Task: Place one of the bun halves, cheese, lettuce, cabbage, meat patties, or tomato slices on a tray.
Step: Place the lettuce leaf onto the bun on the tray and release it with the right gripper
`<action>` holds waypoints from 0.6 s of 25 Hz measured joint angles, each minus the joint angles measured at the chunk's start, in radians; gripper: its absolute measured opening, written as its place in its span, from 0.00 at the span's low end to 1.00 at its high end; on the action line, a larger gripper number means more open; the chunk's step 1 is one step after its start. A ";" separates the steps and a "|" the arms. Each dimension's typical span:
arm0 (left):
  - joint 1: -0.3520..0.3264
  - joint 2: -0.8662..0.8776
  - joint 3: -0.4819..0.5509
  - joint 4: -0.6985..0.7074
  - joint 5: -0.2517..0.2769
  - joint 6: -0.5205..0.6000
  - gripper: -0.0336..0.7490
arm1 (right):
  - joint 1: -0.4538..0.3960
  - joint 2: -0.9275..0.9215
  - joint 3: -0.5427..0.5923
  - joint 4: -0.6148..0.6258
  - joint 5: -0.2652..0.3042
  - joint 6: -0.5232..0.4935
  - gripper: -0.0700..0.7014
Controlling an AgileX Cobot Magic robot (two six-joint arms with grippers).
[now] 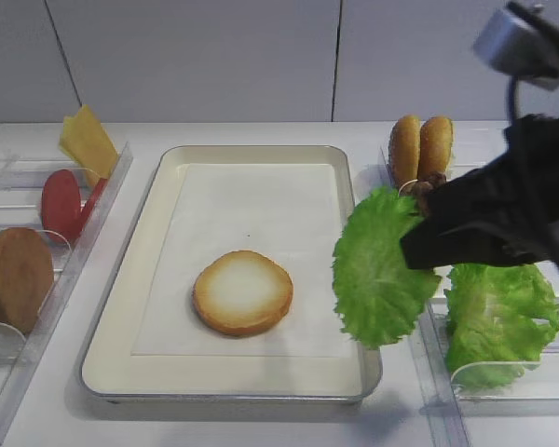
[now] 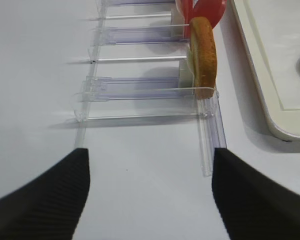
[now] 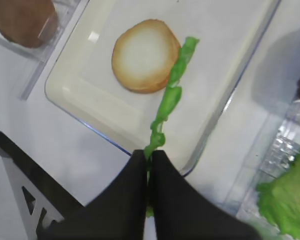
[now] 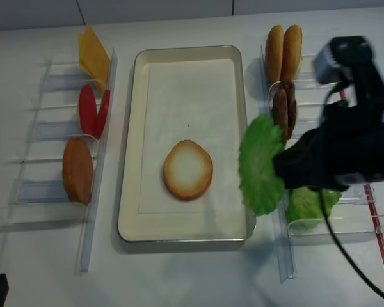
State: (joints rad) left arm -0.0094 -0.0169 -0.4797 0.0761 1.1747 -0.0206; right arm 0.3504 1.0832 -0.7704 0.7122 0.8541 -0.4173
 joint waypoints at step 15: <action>0.000 0.000 0.000 0.000 0.000 0.000 0.67 | 0.334 0.541 -0.438 -0.022 -0.121 0.066 0.15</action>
State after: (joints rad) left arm -0.0094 -0.0169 -0.4797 0.0761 1.1747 -0.0206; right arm 0.6847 1.6244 -1.2087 0.6898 0.7331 -0.3508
